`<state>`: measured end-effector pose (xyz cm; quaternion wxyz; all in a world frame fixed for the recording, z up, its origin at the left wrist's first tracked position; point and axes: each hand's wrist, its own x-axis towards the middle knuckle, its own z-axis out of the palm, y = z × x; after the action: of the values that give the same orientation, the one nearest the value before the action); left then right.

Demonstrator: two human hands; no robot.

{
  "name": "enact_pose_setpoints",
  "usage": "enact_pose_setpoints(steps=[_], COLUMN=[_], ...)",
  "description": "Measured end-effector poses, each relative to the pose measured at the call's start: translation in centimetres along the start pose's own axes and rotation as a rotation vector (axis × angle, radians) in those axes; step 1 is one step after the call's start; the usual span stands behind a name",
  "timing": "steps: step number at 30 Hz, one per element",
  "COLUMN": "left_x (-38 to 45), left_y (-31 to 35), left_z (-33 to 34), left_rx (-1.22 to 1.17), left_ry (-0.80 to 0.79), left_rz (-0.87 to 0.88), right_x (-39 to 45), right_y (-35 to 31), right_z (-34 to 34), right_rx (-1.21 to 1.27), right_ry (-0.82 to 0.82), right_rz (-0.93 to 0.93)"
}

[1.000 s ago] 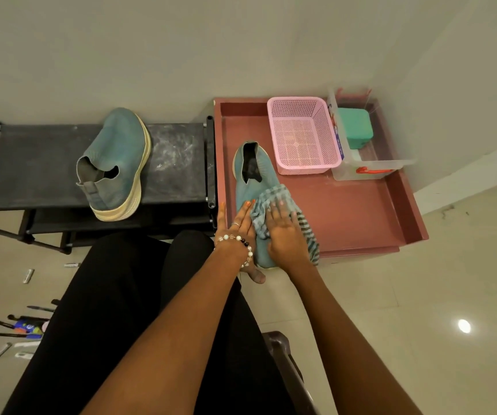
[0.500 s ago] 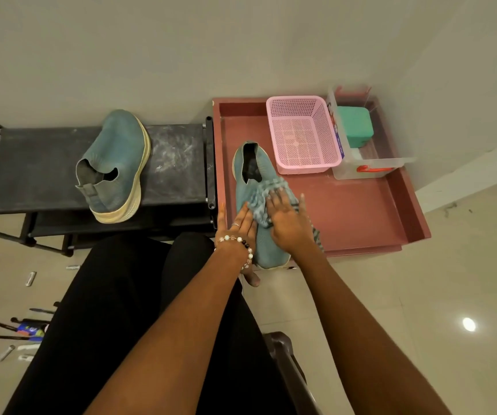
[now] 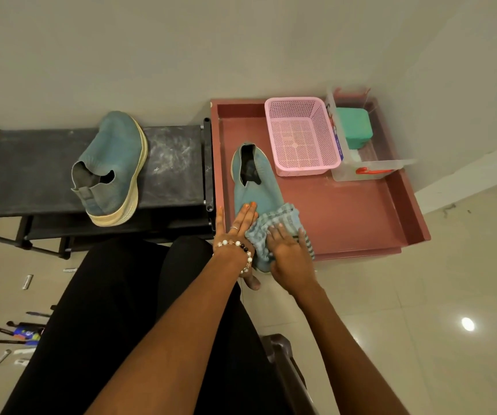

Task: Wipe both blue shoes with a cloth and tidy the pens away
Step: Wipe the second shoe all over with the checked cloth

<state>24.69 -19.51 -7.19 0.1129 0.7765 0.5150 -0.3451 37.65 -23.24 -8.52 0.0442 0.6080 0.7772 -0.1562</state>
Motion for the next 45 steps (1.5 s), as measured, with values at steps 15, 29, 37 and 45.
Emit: enact_pose_setpoints(steps=[15, 29, 37, 45], left_x=[-0.1, -0.1, -0.3, -1.0], left_y=[0.0, 0.1, 0.1, 0.1], left_z=[-0.4, -0.2, -0.5, -0.3], left_rx=[-0.045, -0.031, -0.037, -0.065], left_ry=[-0.045, -0.048, -0.071, 0.039], left_rz=[0.035, -0.006, 0.02, -0.007], right_x=[3.8, 8.9, 4.3, -4.9], right_y=[0.9, 0.3, 0.4, 1.6], right_z=[-0.3, -2.4, -0.5, -4.1], right_rx=[0.098, -0.132, 0.22, 1.112], right_ry=[0.04, 0.026, 0.079, -0.025], right_rz=[-0.049, -0.053, -0.047, 0.391])
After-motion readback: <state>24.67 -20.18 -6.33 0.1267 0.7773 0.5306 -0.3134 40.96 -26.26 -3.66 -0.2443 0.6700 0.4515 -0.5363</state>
